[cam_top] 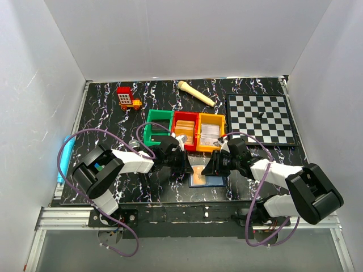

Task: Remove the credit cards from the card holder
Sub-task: Remove the credit card from the card holder.

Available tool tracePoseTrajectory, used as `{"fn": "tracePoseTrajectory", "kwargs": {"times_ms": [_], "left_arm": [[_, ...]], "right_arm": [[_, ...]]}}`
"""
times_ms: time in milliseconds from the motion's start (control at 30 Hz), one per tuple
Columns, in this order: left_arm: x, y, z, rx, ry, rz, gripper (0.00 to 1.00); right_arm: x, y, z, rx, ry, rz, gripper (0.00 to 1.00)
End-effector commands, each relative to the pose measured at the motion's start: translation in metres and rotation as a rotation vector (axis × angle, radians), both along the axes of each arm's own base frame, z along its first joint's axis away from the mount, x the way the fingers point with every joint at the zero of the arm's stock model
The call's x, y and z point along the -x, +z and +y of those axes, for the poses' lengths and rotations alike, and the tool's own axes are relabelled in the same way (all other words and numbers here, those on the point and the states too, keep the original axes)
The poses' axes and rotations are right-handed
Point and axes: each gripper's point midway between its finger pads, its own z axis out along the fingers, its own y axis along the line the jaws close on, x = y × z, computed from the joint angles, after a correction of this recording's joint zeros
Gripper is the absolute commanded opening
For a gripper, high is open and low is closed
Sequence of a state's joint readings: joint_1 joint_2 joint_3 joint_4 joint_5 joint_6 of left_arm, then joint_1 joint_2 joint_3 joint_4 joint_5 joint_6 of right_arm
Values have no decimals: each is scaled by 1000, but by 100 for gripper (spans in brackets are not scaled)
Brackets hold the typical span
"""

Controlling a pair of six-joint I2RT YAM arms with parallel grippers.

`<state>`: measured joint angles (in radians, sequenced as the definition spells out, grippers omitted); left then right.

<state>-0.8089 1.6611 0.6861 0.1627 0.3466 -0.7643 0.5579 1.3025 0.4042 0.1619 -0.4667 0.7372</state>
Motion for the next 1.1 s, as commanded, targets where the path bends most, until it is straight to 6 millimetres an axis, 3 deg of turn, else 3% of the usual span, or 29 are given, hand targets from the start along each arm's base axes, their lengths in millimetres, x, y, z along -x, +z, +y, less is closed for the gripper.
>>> {"fn": "tracePoseTrajectory", "kwargs": {"times_ms": [0,600,1067], "left_arm": [[-1,-4,2,-17,12,-9,4],[0,-5,4,-17,13,-8,3],[1,-7,4,-11,18,-7,3]], "right_arm": [[-3,2,6,-27,8,-6,39],[0,-4,3,-15,12,-3,40],[5,13,21,-170,56,2,40]]}}
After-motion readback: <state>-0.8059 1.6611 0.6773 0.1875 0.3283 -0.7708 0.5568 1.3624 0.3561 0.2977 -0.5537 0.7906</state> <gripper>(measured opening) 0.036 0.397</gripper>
